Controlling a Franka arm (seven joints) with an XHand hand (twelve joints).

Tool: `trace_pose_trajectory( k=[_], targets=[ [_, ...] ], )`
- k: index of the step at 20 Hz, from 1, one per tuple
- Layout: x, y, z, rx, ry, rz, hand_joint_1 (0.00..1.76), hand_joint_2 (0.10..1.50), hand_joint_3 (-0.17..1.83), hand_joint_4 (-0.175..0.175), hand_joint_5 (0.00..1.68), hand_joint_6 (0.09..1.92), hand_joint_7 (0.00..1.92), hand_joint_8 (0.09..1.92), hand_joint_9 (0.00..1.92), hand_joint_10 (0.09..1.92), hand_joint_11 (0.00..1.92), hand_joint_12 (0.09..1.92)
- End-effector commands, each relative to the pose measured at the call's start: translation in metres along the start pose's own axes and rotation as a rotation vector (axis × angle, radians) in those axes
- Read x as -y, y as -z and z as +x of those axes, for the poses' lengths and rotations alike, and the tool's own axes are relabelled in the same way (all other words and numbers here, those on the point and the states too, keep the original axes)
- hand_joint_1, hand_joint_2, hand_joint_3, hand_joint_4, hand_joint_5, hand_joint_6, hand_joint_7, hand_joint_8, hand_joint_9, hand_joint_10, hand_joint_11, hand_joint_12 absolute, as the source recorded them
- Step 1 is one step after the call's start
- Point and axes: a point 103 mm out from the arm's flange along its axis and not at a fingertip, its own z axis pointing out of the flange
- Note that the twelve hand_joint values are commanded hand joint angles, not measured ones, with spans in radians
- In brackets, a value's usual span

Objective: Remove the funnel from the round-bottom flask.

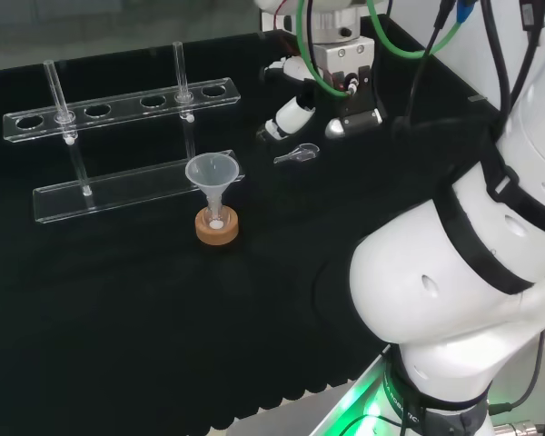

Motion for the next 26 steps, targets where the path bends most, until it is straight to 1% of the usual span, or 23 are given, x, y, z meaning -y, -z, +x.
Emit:
trace_pose_trajectory(
  k=[1,7,11,14,20,26],
  targets=[
    [0.022,-0.004,0.032,0.051,0.015,0.057,0.58,0.65,0.33,-0.021,0.04,0.09,0.0,0.35,0.1,0.76,0.15,1.49],
    [0.026,-0.008,0.059,0.103,0.045,0.088,0.57,0.66,0.32,-0.023,0.04,0.09,0.0,0.34,0.09,0.77,0.15,1.5],
    [0.025,-0.008,0.072,0.121,0.064,0.091,0.57,0.66,0.32,-0.022,0.04,0.09,0.0,0.33,0.09,0.78,0.15,1.5],
    [0.024,-0.011,0.081,0.138,0.079,0.108,0.57,0.66,0.32,-0.02,0.05,0.09,0.0,0.34,0.08,0.78,0.15,1.5],
    [0.018,-0.017,0.09,0.161,0.091,0.137,0.57,0.66,0.3,-0.017,0.05,0.09,0.0,0.3,0.06,0.79,0.15,1.5],
    [0.006,-0.024,0.096,0.192,0.099,0.159,0.56,0.67,0.29,-0.016,0.05,0.09,0.0,0.28,0.05,0.8,0.16,1.5]
  ],
)
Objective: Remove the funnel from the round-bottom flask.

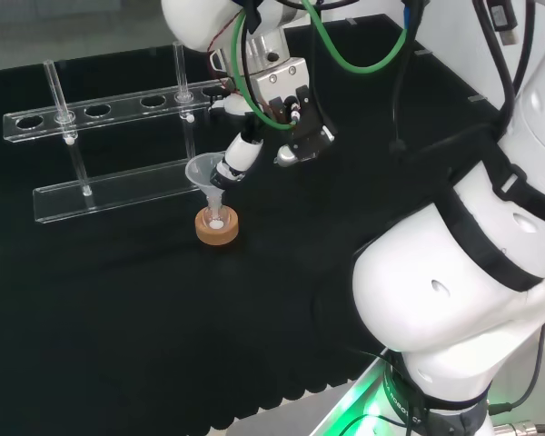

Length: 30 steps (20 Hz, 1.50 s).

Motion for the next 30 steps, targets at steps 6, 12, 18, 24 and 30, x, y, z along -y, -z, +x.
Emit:
trace_pose_trajectory(
  k=[6,12,18,24,30],
  targets=[
    [-0.024,-0.009,0.011,0.054,0.007,0.06,0.56,0.68,0.27,-0.012,0.03,0.09,0.0,0.2,0.02,0.81,0.15,1.5],
    [-0.035,-0.013,0.016,0.08,0.002,0.071,0.56,0.69,0.24,-0.007,0.0,0.09,0.0,0.09,0.0,0.79,0.15,1.5],
    [-0.046,-0.017,0.02,0.105,0.001,0.082,0.56,0.69,0.23,-0.007,0.0,0.09,0.0,0.09,0.0,0.77,0.13,1.5],
    [-0.054,-0.02,0.019,0.118,0.002,0.087,0.57,0.7,0.23,-0.006,0.0,0.09,0.0,0.09,0.0,0.76,0.13,1.5],
    [-0.058,-0.025,0.017,0.11,0.01,0.089,0.59,0.71,0.23,-0.004,0.0,0.09,0.0,0.09,0.0,0.79,0.13,1.51]
  ],
)
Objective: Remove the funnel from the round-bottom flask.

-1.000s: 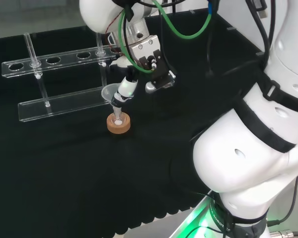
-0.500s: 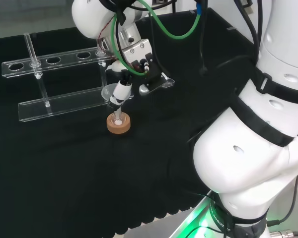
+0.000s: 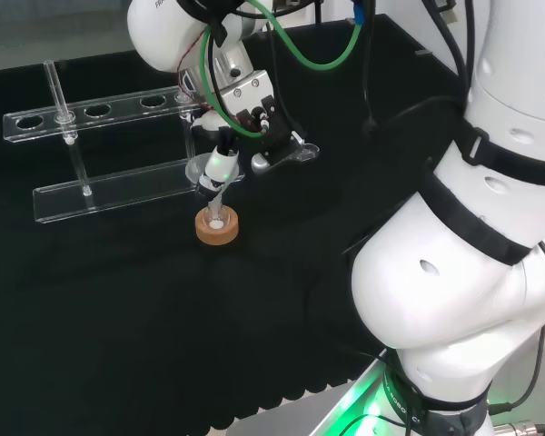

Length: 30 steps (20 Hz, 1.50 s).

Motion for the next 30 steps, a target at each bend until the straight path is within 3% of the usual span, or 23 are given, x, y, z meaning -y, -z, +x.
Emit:
trace_pose_trajectory(
  k=[1,14,17,23,30],
  targets=[
    [-0.0108,-0.0089,0.0004,0.012,0.011,0.008,0.6,0.71,0.23,-0.004,0.0,0.09,0.0,0.09,0.0,0.8,0.13,1.51],
    [-0.0164,-0.0135,0.0035,0.027,0.014,0.004,0.61,0.72,0.23,-0.007,0.02,0.09,0.04,0.09,0.05,0.84,0.17,1.51],
    [-0.0177,-0.0163,0.004,0.032,0.018,0.004,0.62,0.72,0.23,-0.008,0.03,0.09,0.01,0.19,0.08,0.82,0.18,1.49],
    [-0.0187,-0.018,0.004,0.05,0.01,-0.001,0.65,0.72,0.27,-0.017,0.11,0.09,0.02,0.59,0.29,0.74,0.22,1.47],
    [-0.0172,-0.0165,0.0013,0.105,-0.026,-0.047,0.69,0.77,0.37,-0.019,0.32,0.09,0.26,0.67,0.53,0.63,0.24,1.44]
  ],
)
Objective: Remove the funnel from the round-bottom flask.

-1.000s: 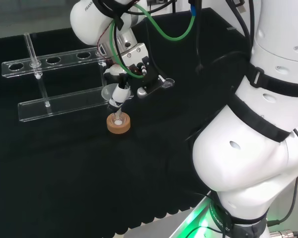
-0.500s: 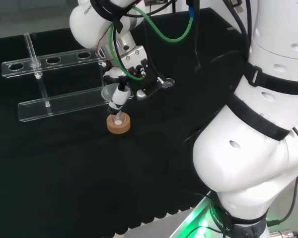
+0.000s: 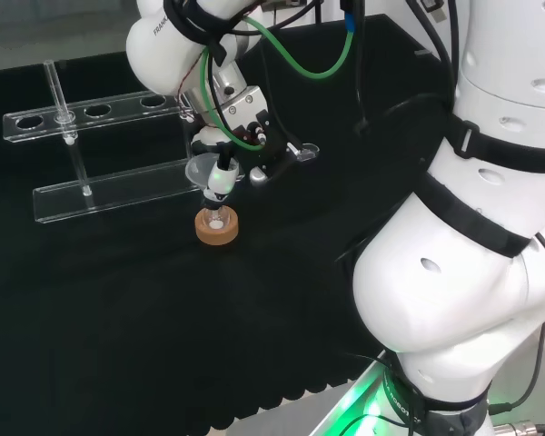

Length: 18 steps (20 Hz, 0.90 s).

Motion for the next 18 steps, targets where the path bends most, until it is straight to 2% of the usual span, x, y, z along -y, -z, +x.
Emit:
trace_pose_trajectory(
  k=[1,5,7,11,18],
  targets=[
    [0.002,0.002,-0.002,0.045,-0.032,-0.052,0.69,0.78,0.39,-0.015,0.38,0.09,0.31,0.67,0.58,0.61,0.26,1.42],
    [0.005,0.005,-0.003,0.062,-0.048,-0.095,0.71,0.82,0.44,-0.006,0.62,0.12,0.55,0.66,0.78,0.54,0.36,1.36],
    [0.007,0.008,-0.003,0.062,-0.046,-0.114,0.72,0.83,0.45,-0.005,0.68,0.15,0.61,0.65,0.85,0.52,0.39,1.33],
    [0.013,0.018,-0.004,0.067,-0.047,-0.137,0.72,0.84,0.46,-0.007,0.7,0.19,0.65,0.64,0.93,0.5,0.43,1.31],
    [0.033,0.044,-0.013,0.079,-0.067,-0.131,0.71,0.84,0.46,-0.011,0.69,0.19,0.65,0.64,0.98,0.5,0.45,1.31]
  ],
)
